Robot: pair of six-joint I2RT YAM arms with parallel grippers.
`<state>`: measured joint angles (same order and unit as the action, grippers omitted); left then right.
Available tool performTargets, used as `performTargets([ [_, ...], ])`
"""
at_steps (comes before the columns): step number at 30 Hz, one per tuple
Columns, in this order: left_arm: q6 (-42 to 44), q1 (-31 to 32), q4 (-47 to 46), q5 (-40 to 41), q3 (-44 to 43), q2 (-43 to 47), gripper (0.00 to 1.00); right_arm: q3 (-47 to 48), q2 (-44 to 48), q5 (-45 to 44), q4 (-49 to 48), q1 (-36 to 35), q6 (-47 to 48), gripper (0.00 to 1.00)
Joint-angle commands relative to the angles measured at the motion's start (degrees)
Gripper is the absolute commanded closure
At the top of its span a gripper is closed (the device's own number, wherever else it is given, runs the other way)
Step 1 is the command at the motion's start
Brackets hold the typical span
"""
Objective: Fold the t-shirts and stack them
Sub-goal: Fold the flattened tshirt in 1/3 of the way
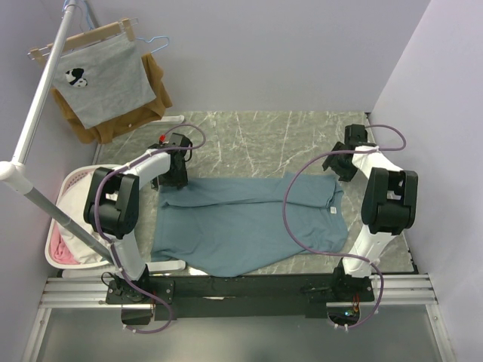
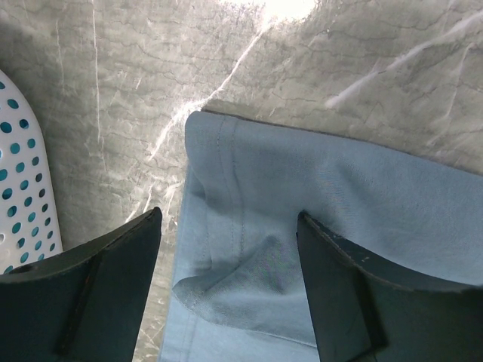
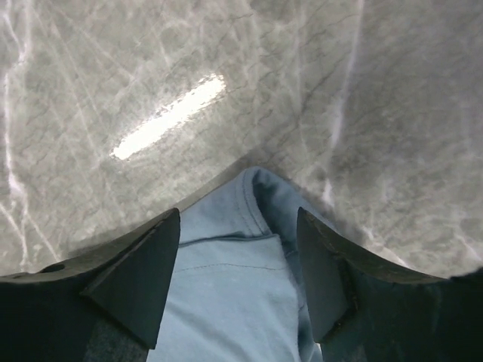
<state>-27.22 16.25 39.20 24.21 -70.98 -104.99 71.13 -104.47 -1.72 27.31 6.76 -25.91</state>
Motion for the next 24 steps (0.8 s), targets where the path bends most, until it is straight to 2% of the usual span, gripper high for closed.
performTargets([
  [1,0.06,-0.08,-0.97,-0.13,-0.30,0.58,0.23,-0.03,-1.88,4.96,-2.70,0.79,-0.10,0.35],
  [7,0.15,-0.08,-0.88,-0.12,-0.21,0.40,0.23,-1.61,-2.32,8.48,-4.46,1.94,-0.10,0.54],
  [11,0.06,-0.08,-0.70,-0.12,-0.12,0.31,0.23,-2.49,-1.27,8.75,-4.98,2.20,-0.10,0.59],
  [12,0.06,-0.08,-0.70,-0.12,-0.12,0.40,0.23,-2.93,-0.57,8.57,-4.90,2.20,-0.19,0.59],
  [15,0.06,-0.08,-0.70,-0.12,-0.04,0.57,0.23,-3.63,0.75,7.26,-4.46,2.20,-0.10,0.51],
  [16,0.15,-0.08,-0.70,-0.12,-0.04,0.66,0.23,-3.98,1.10,6.90,-4.37,2.20,-0.10,0.44],
  [17,0.07,-0.08,-0.70,-0.12,-0.04,0.66,0.23,-4.59,1.28,6.38,-4.37,2.20,-0.10,0.41],
  [24,0.24,-0.08,-0.62,-0.48,-0.04,0.58,0.23,-8.11,3.47,5.41,-4.81,2.20,-0.37,0.40],
])
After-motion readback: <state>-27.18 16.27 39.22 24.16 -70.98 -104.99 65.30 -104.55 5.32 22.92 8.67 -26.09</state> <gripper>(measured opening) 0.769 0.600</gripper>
